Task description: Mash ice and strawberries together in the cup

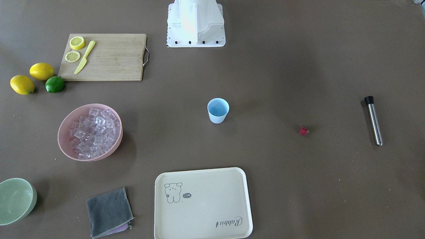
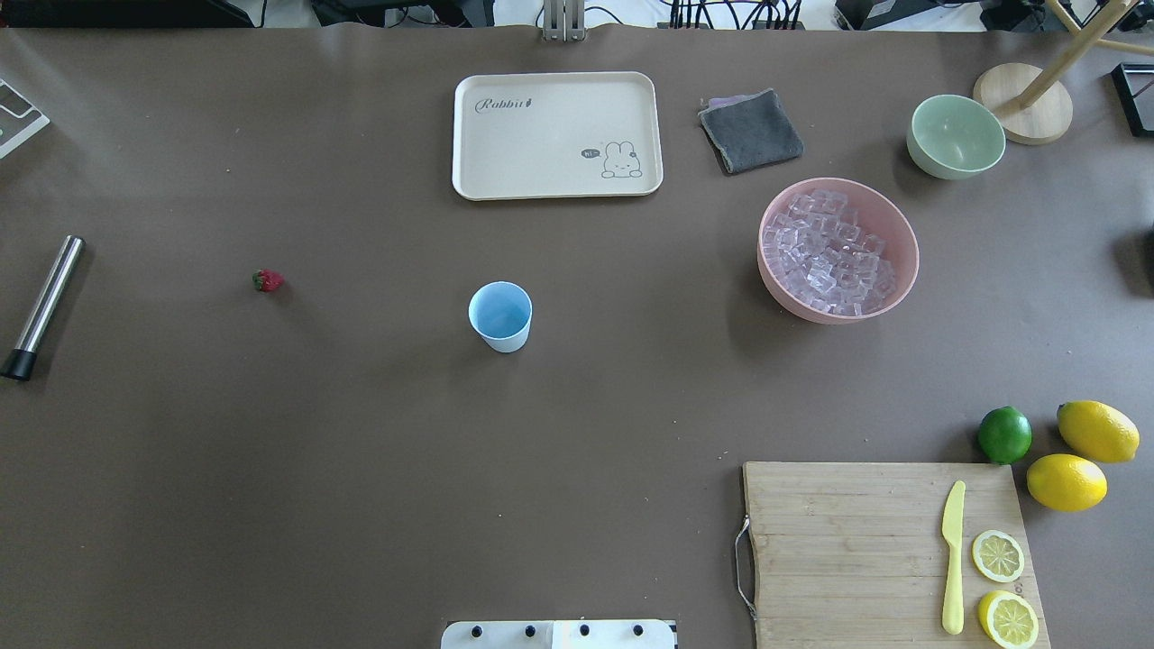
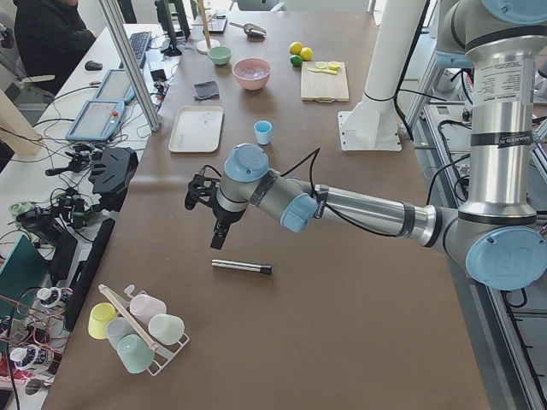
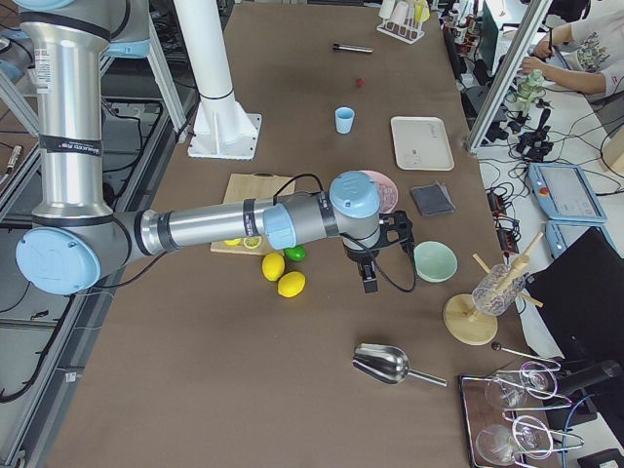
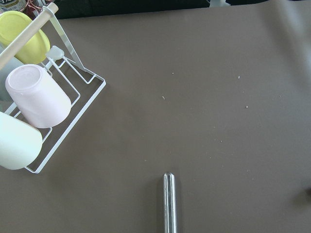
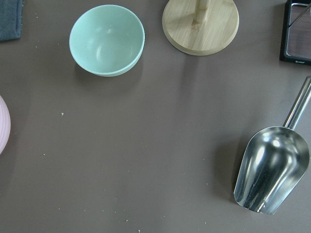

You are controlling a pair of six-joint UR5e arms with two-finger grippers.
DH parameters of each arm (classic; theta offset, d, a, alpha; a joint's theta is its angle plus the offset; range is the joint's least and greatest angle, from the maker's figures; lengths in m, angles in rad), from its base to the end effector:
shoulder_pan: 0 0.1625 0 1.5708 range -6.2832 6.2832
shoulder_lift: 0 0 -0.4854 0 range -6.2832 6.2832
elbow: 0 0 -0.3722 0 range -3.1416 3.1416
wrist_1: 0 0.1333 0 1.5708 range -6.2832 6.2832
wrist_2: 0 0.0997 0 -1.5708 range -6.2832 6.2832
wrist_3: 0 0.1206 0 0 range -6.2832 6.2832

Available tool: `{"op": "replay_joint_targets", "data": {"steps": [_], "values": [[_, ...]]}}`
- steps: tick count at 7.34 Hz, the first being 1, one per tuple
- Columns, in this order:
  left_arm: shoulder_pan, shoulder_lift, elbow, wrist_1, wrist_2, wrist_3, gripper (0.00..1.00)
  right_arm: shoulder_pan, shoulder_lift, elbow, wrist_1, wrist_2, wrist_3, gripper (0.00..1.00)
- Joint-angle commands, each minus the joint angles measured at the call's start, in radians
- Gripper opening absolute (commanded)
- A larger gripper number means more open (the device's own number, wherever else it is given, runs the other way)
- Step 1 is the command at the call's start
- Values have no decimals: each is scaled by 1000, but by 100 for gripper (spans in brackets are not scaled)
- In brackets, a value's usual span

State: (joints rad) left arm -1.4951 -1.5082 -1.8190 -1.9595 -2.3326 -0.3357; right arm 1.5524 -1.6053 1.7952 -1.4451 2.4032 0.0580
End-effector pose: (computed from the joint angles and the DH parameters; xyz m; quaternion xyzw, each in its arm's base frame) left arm -0.0146 -0.4690 0.5974 0.1846 0.4027 -0.0110 0.8965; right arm 0.0355 -0.4695 0.6236 0.1284 -0.4045 -0.0456 0.9043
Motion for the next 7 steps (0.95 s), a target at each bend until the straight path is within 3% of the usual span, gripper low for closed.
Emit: {"op": "replay_joint_targets", "data": {"steps": [1,7], "values": [[0,-6,0,2,-40,1,98,0,18,-42,0,2,-7,98],[-4,6,-2,-2,-68,-9,98,-5,50,-26,2,-23,6,99]]}}
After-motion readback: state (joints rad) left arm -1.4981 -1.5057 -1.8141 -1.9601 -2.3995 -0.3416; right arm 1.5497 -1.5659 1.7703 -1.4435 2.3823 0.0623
